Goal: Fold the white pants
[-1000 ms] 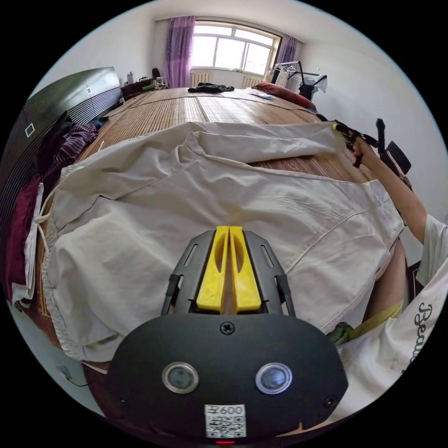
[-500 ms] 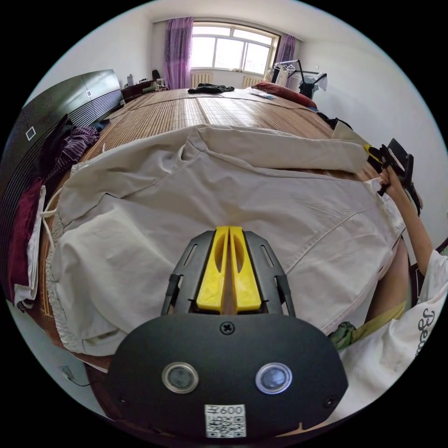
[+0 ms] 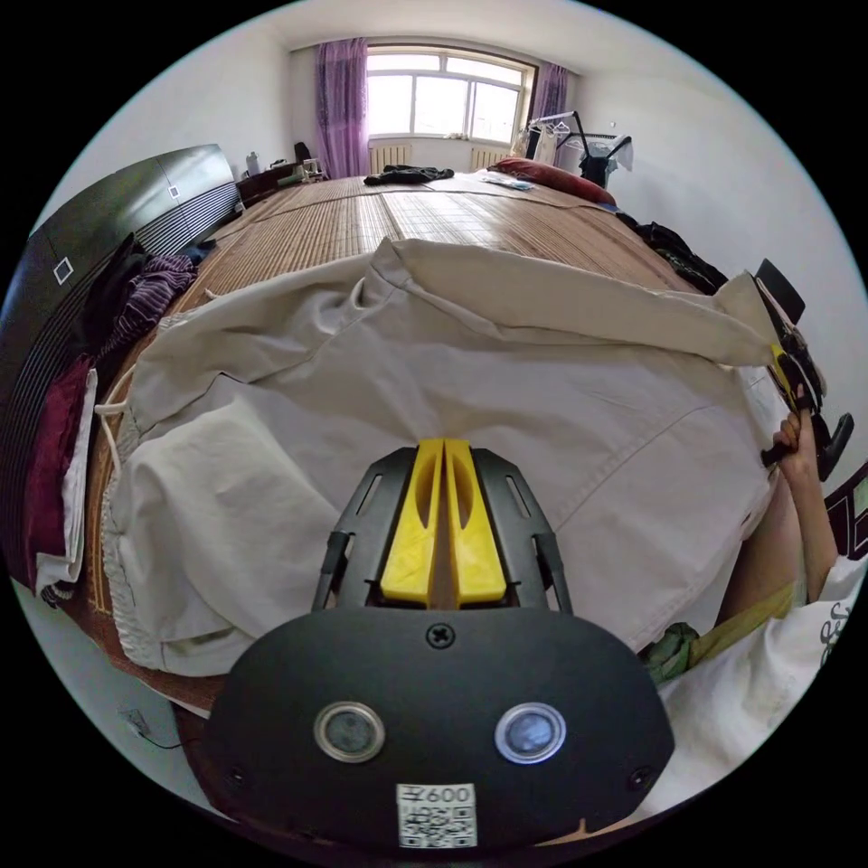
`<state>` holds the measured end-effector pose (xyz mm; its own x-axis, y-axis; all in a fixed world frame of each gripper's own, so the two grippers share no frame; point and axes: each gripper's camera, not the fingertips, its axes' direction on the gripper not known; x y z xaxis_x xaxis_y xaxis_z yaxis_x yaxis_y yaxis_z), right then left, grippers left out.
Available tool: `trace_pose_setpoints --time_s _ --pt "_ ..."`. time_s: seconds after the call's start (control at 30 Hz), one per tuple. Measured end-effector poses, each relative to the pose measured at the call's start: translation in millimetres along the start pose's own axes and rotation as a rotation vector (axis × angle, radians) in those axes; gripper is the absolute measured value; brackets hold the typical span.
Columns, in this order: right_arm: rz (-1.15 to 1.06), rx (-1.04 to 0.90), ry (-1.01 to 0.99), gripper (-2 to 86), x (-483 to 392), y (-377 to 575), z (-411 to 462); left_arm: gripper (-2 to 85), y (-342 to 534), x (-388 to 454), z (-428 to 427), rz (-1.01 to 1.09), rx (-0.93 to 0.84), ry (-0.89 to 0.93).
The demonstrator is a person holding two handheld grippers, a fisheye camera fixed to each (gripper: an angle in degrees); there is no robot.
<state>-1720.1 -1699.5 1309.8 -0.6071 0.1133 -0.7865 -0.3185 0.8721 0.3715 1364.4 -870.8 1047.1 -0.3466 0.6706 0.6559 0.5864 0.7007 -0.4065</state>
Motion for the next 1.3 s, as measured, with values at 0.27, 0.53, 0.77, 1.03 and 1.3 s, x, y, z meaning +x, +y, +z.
trace_pose_setpoints --time_s 0.27,0.53,0.77,1.03,1.3 --pt "0.401 -0.141 0.038 -0.8 59 35 -18 0.8 3 -7 3 -0.001 0.0 0.004" --pt "0.389 -0.144 0.05 -0.9 79 40 -8 0.8 7 -15 5 -0.005 0.003 0.019" --pt "0.083 0.004 0.215 -0.9 33 45 -18 0.8 9 -24 10 -0.018 0.002 0.045" --pt "-0.673 -0.574 0.03 -0.9 -122 80 199 0.8 12 -20 15 -0.001 0.005 0.017" --pt "-1.139 -0.936 0.393 -0.9 -121 149 303 0.7 14 -16 23 0.01 0.005 -0.001"
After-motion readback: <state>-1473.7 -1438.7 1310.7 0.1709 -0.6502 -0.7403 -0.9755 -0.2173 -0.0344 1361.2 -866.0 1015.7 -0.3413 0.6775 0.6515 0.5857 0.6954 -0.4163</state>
